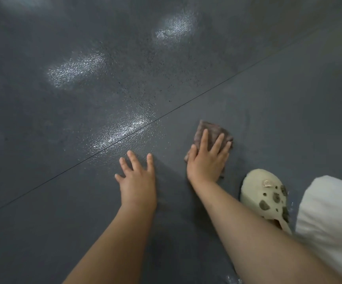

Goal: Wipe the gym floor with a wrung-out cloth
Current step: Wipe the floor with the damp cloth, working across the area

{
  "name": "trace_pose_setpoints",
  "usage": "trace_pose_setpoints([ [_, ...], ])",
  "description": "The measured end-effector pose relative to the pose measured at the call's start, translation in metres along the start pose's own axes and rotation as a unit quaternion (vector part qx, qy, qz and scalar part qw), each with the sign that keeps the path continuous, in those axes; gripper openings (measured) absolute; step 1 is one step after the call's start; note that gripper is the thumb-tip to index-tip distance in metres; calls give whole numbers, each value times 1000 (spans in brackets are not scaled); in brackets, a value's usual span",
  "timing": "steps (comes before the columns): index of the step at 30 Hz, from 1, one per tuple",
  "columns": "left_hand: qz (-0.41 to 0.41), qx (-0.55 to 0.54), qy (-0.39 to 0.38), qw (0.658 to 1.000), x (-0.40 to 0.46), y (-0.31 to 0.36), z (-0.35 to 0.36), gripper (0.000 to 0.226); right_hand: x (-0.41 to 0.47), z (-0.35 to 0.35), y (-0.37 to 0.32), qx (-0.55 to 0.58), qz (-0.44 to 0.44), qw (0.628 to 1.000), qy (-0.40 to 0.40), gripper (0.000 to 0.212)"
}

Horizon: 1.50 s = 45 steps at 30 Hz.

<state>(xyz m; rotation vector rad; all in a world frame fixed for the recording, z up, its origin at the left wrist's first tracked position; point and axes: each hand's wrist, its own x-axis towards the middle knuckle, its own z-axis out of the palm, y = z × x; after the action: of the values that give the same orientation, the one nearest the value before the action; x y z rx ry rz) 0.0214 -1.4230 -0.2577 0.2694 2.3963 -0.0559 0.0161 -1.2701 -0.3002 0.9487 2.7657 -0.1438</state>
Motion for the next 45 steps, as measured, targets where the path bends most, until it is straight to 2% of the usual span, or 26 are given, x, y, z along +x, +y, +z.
trace_pose_setpoints([
  [3,-1,0,-3,1000,0,0,0,87,3,-2,-14,-1,-48,999,-15,56],
  [7,-7,-2,-10,1000,-1,0,0,92,59,-18,-25,-29,-122,992,-30,55],
  [12,-14,-3,-17,1000,-2,0,0,96,121,-39,-40,-26,-143,988,-60,55],
  [19,-18,1,-14,1000,-2,0,1,97,151,-42,-12,4,-87,996,-34,54],
  [25,-17,2,-13,1000,-2,1,0,96,136,-36,32,65,66,996,5,55],
  [28,-18,3,-15,1000,-2,1,1,97,102,-21,26,74,107,990,45,55],
  [32,-20,4,-18,1000,-2,1,1,99,83,-12,2,85,130,988,18,56],
  [34,-21,8,-20,1000,-2,1,1,100,97,-18,-5,69,114,991,-1,56],
  [39,-27,12,-22,999,-2,2,0,100,160,-49,-11,9,-17,997,-69,57],
  [42,-28,11,-28,999,-2,2,0,104,189,-60,-12,9,-40,993,-107,57],
  [45,-30,8,-26,999,0,3,0,100,203,-63,-10,3,-50,993,-105,58],
])
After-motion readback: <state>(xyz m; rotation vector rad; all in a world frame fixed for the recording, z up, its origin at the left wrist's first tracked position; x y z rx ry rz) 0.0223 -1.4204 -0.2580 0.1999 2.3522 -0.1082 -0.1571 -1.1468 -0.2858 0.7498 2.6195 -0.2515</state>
